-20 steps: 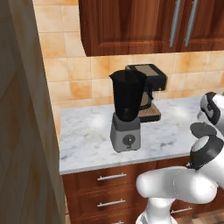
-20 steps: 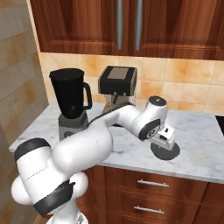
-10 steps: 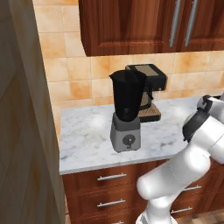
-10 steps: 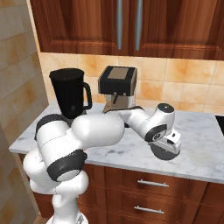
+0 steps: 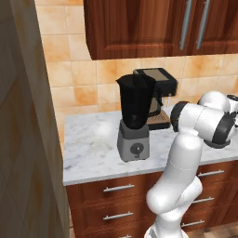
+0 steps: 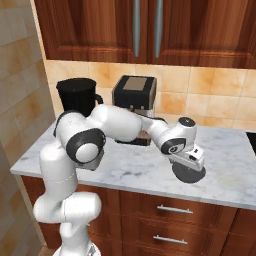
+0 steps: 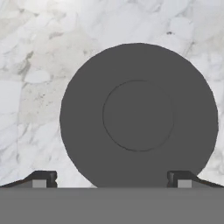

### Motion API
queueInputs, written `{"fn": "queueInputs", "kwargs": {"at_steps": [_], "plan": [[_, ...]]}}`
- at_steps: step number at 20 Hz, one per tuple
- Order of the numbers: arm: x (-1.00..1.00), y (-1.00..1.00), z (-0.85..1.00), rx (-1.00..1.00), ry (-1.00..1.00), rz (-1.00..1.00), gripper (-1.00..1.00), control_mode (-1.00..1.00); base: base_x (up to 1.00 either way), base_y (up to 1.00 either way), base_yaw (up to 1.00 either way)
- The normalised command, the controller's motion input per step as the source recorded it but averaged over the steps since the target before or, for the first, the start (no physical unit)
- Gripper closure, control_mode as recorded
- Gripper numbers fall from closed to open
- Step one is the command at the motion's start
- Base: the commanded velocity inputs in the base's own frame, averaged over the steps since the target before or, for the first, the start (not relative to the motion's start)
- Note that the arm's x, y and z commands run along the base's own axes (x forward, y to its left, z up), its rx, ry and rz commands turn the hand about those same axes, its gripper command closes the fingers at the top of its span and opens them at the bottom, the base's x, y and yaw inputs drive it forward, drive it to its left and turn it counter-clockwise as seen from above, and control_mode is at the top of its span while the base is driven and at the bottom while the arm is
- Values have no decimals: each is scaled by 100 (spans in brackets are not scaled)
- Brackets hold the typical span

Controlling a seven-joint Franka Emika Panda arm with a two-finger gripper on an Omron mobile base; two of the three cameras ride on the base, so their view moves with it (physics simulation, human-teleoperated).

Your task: Close the lid blender by securely placing the lid on top.

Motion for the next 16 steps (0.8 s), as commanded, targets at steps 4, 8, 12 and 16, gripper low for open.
{"fn": "queueInputs", "kwargs": {"at_steps": [4,8,12,16], "plan": [[36,-21,-12,0,9,0,-100,-100,0,0,0],[12,-25,-8,0,6,0,-100,-100,0,0,0],[15,-6,-19,0,7,0,-100,-100,0,0,0],[2,18,-73,0,6,0,-100,-100,0,0,0]]}}
